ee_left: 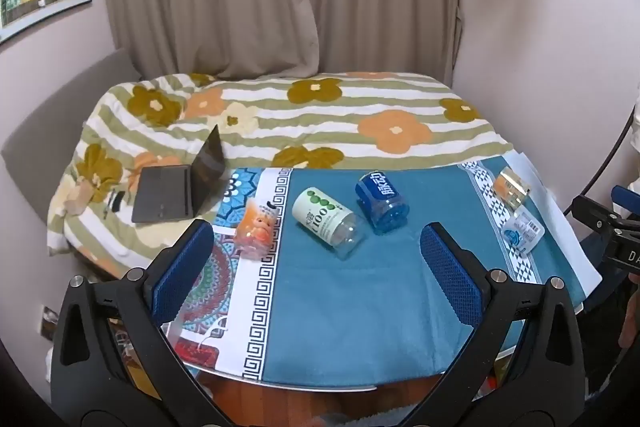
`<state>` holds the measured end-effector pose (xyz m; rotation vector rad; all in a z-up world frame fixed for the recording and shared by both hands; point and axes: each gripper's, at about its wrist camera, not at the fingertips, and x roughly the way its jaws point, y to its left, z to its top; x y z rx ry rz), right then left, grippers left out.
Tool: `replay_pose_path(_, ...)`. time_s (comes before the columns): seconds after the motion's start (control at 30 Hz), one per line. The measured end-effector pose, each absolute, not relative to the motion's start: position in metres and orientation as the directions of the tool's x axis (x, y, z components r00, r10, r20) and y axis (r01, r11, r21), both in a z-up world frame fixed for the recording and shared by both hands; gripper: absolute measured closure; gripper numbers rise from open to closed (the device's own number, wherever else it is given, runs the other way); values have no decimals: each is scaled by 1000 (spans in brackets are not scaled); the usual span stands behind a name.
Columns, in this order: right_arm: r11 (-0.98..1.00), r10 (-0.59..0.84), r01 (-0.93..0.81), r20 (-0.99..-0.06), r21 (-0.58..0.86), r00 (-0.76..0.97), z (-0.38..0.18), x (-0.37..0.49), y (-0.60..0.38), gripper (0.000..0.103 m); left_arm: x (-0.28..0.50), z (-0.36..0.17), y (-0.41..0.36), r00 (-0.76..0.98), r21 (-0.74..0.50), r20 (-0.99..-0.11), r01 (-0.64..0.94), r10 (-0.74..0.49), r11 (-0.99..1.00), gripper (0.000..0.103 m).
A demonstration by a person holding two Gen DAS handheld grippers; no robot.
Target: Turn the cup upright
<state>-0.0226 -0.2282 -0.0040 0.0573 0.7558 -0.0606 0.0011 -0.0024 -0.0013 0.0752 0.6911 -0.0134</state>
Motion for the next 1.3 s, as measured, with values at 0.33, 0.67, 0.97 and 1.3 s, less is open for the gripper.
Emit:
replay_pose_path(0.33,996,-45,82,-692,21,721,-3,-22,-228,2,-1,-3,2,775,31,-631,32,-5,999,0)
replay_pose_path(0.67,996,-44,84,-688,24,724,-3,-25,-229,2,4,-6,8,759,7,-651,38,-24,999,0)
replay_pose_path(0.97,997,-41,77,-686,21,726,-2,-25,-224,2,7,-3,8,755,8,-655,35,-21,999,0)
replay_pose_path(1.3,998,-33,65,-683,21,730,-2,-22,-223,2,4,-3,10,757,8,-653,34,-21,999,0)
